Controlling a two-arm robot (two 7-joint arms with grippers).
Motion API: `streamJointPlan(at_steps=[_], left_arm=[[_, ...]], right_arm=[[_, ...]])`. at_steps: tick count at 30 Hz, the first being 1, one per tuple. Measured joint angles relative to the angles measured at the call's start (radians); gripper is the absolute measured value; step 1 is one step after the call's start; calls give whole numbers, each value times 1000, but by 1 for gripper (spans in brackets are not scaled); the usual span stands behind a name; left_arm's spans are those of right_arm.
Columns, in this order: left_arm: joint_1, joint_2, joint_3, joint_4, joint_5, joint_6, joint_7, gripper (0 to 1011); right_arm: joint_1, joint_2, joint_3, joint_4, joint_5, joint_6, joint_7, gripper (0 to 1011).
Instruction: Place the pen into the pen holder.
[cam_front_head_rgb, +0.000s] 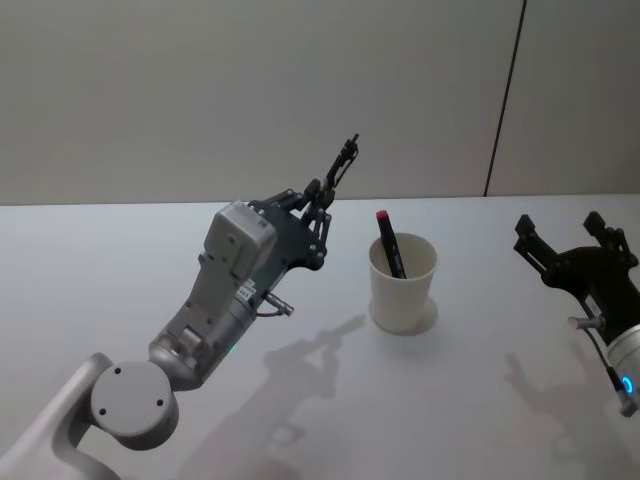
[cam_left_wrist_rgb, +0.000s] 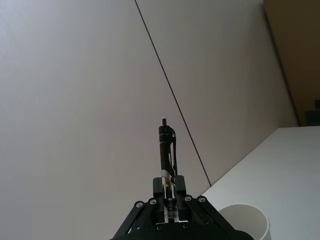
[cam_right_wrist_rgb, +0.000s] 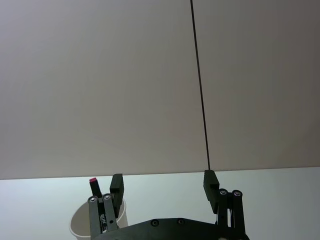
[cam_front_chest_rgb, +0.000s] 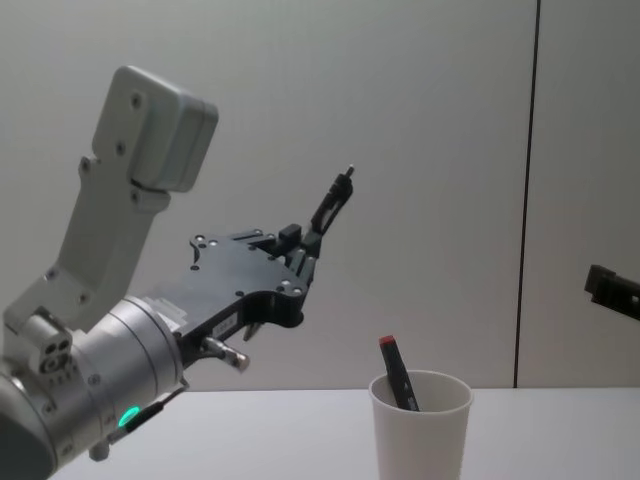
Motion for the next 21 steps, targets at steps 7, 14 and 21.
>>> streamJointPlan(at_steps=[7, 14, 21], left_arm=[[-8, -4, 1, 22, 2, -30, -30, 142], [-12, -7, 1, 35, 3, -48, -47, 142], [-15, -8, 2, 43, 4, -58, -57, 142]], right_arm=[[0, 0, 0, 0, 0, 0, 0, 1002], [0, 0, 0, 0, 0, 0, 0, 1002], [1, 2, 0, 0, 2, 1, 21, 1002]])
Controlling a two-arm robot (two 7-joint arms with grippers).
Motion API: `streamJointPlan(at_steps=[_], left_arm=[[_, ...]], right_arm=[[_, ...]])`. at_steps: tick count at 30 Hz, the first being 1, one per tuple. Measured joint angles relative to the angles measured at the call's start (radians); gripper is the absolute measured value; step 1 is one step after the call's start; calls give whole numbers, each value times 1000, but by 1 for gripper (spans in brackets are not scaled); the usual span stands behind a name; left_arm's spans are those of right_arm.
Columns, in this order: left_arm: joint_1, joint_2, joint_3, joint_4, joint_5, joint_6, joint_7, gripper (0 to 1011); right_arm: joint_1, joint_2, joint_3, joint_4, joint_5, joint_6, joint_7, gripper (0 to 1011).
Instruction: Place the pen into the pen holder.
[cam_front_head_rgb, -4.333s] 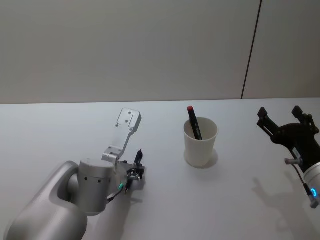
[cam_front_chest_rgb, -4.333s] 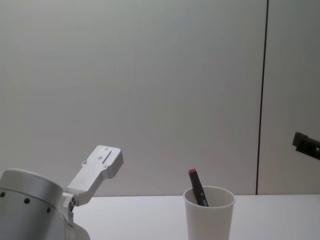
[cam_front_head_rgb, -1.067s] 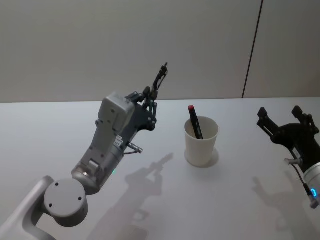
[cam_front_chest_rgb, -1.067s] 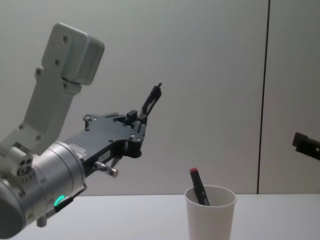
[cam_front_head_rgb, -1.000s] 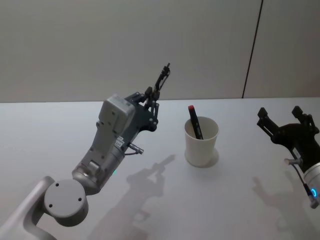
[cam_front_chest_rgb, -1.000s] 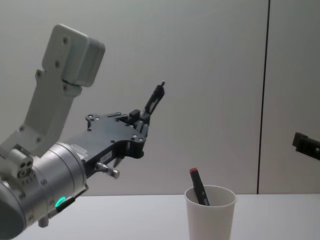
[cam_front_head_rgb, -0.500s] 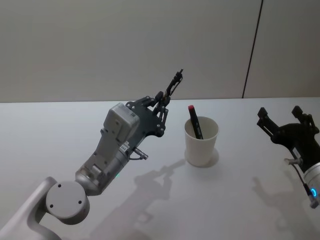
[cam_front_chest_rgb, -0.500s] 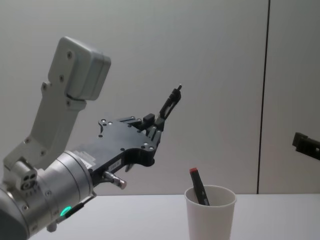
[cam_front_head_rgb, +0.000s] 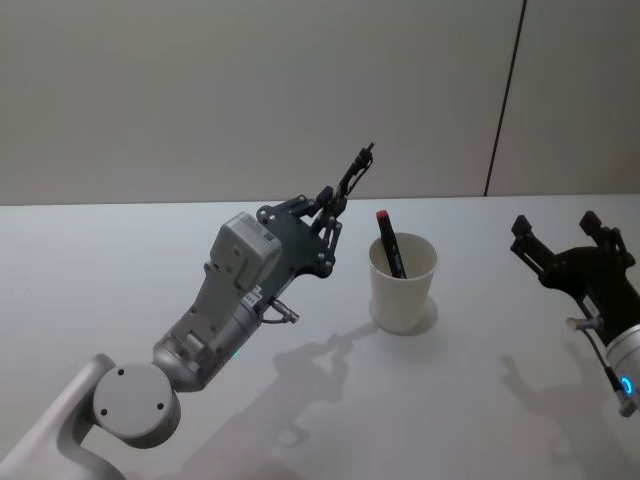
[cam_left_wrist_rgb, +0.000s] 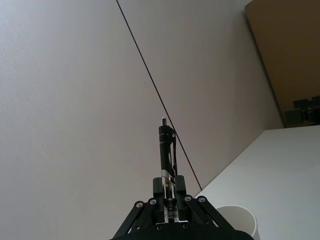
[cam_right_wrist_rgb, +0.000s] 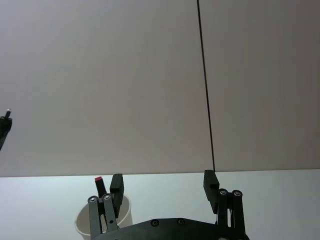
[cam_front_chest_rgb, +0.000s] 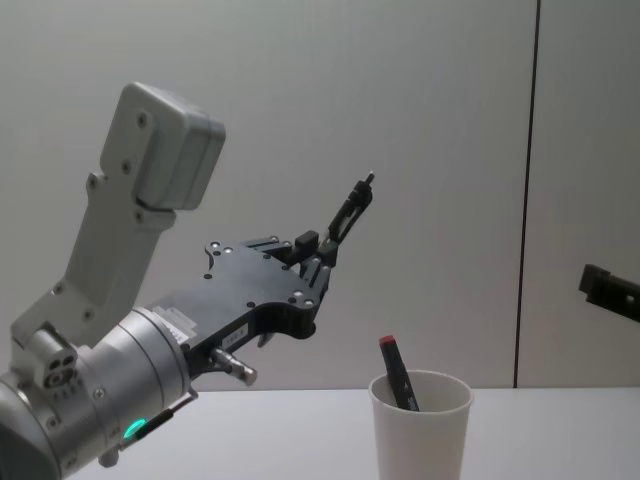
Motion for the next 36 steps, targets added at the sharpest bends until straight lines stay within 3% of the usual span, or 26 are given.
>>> streamJointPlan(at_steps=[10, 22, 36], left_arm=[[-2, -1, 0, 6, 1, -8, -7, 142], [-3, -2, 0, 8, 1, -11, -11, 142], [-3, -2, 0, 10, 1, -13, -12, 142]], right_arm=[[5, 10, 0, -3, 20, 13, 84, 1002], [29, 23, -4, -6, 65, 53, 233, 1002], [95, 21, -12, 23, 169, 141, 422, 1002]])
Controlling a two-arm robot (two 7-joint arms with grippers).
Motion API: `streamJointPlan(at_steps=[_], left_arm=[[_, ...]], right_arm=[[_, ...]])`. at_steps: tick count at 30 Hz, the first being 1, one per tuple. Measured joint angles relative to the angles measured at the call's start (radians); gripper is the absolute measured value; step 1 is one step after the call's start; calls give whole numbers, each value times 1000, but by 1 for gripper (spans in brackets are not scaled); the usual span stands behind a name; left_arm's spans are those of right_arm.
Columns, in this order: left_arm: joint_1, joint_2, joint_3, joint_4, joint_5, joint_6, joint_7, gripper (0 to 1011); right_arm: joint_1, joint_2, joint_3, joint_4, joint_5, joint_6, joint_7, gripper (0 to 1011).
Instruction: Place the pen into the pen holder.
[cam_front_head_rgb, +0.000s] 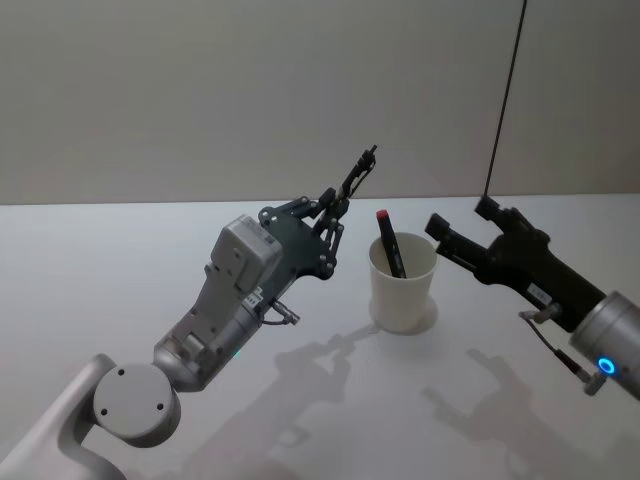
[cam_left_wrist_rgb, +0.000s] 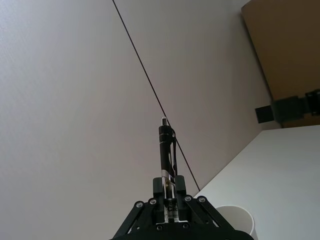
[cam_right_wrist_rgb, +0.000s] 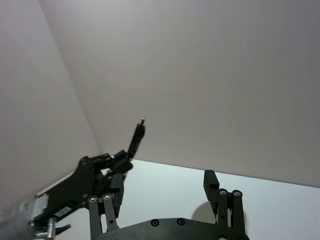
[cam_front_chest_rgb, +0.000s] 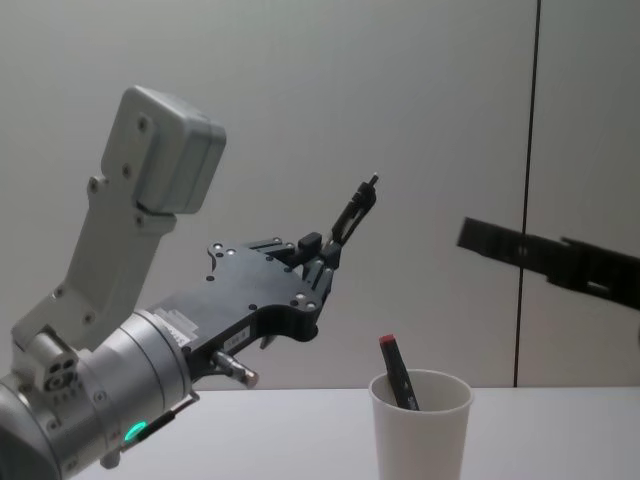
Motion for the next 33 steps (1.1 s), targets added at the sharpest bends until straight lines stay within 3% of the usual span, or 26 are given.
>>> streamJointPlan(at_steps=[9, 16, 33], left_arm=[[0, 0, 0, 0, 0, 0, 0, 142], [0, 0, 0, 0, 0, 0, 0, 142], [0, 0, 0, 0, 0, 0, 0, 142]], right_arm=[[75, -10, -5, 56, 87, 81, 129, 1002], [132, -21, -12, 109, 125, 135, 188, 1002], [247, -47, -38, 237, 138, 204, 269, 1002]])
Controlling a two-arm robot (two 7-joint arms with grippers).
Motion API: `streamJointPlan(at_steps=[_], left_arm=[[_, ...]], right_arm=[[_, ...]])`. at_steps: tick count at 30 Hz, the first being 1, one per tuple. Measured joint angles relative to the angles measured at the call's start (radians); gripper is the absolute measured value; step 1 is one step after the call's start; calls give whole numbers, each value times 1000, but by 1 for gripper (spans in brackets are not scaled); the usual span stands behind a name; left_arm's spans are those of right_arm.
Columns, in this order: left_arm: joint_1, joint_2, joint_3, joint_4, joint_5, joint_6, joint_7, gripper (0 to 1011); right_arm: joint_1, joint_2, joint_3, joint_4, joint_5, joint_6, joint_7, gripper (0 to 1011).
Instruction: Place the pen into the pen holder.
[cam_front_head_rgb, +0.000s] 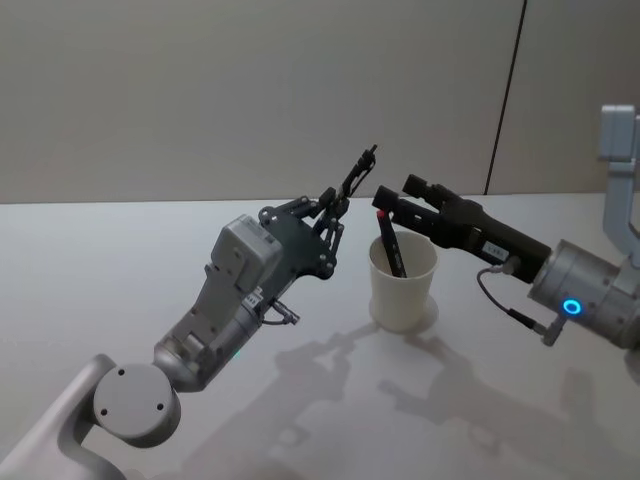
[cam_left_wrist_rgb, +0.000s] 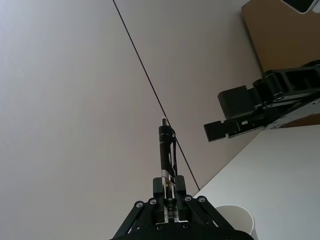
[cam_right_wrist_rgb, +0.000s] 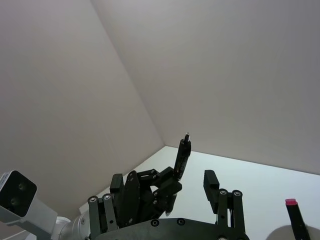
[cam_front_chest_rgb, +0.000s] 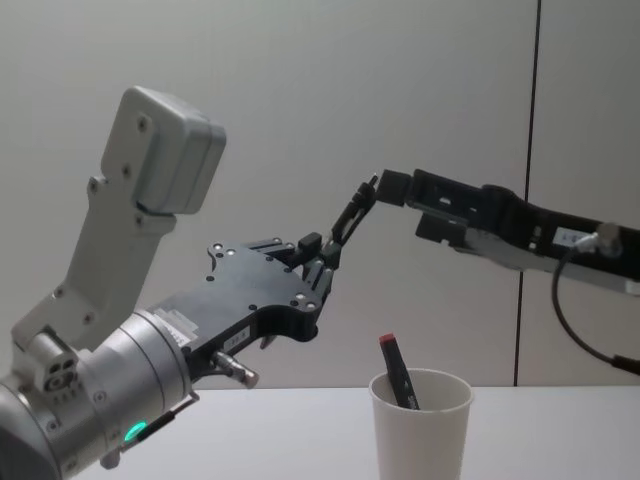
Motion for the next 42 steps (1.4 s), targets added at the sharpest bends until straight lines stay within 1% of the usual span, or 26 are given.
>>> streamJointPlan(at_steps=[10, 28, 39, 41, 42], left_arm=[[0, 0, 0, 0, 0, 0, 0, 142], [0, 0, 0, 0, 0, 0, 0, 142], [0, 0, 0, 0, 0, 0, 0, 142], [0, 0, 0, 0, 0, 0, 0, 142], [0, 0, 0, 0, 0, 0, 0, 142]], right_arm=[[46, -13, -16, 55, -7, 3, 23, 1002], [121, -39, -41, 161, -25, -32, 37, 1002], [152, -51, -54, 213, -26, -51, 48, 1002], [158, -54, -58, 224, -26, -55, 50, 984], [160, -55, -59, 226, -26, -56, 51, 947]])
